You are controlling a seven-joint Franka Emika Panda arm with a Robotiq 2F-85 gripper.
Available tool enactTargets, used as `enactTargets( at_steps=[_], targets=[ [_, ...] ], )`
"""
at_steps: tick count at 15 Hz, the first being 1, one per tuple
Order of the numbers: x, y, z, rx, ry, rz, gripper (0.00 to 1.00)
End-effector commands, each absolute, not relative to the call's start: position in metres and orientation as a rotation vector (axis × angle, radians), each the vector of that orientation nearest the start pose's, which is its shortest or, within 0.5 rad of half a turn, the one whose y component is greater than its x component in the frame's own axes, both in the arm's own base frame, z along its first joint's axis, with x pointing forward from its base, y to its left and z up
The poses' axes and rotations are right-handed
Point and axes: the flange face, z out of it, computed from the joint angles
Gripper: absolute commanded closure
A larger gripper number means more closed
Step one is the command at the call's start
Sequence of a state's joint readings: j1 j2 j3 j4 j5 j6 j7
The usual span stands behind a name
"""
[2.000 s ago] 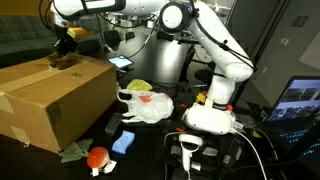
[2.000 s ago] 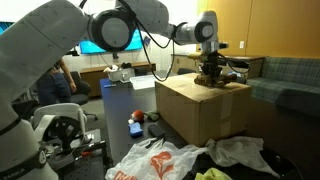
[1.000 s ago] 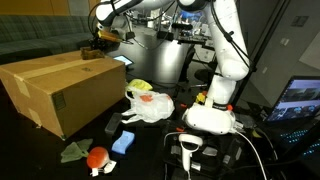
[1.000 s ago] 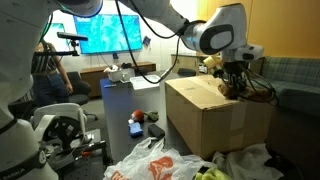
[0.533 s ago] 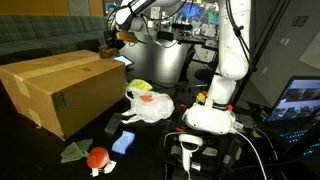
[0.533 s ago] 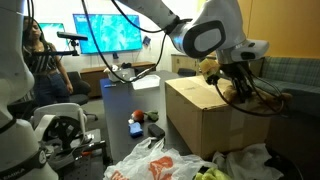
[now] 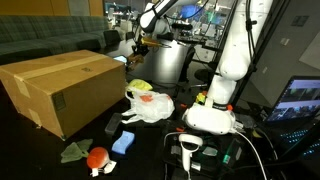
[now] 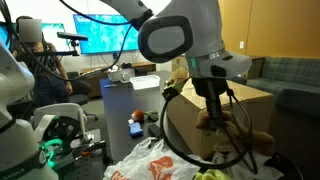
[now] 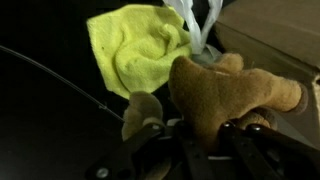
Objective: Put the objects on top of the box on to the table and the objects on the table on to the top of the box
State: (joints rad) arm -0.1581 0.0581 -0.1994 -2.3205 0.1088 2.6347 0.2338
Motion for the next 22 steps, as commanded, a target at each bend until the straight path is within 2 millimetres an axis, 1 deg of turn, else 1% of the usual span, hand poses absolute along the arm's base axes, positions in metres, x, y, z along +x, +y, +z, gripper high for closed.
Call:
enactTargets(
  at_steps=[1,4,6,7,8,9,10,11,13,15,17,18,19,21,22],
  targets=[
    [0.460,-0.193,0.352,-2.912,1.112,-0.295,0.97],
    [0.441,-0.197,0.354,-2.910,1.215,-0.187,0.97],
    [0.433,-0.199,0.355,-2.884,1.327,-0.121,0.97],
    [0.484,-0.200,0.309,-2.864,1.377,-0.105,0.97],
    [0.490,-0.196,0.306,-2.823,1.464,-0.090,0.97],
    [0.501,-0.194,0.299,-2.783,1.546,-0.072,0.97],
    [0.512,-0.190,0.285,-2.755,1.612,-0.051,0.97],
    [0.527,-0.183,0.274,-2.711,1.673,-0.028,0.97],
    [0.545,-0.180,0.260,-2.647,1.761,0.023,0.97],
    [0.561,-0.184,0.245,-2.574,1.830,0.050,0.97],
    [0.571,-0.189,0.238,-2.511,1.871,0.073,0.97],
    [0.574,-0.192,0.234,-2.489,1.887,0.077,0.62],
    [0.578,-0.194,0.232,-2.474,1.900,0.081,0.61],
    [0.577,-0.196,0.232,-2.471,1.912,0.079,0.47],
    [0.577,-0.197,0.232,-2.484,1.901,0.079,0.38]
  ],
)
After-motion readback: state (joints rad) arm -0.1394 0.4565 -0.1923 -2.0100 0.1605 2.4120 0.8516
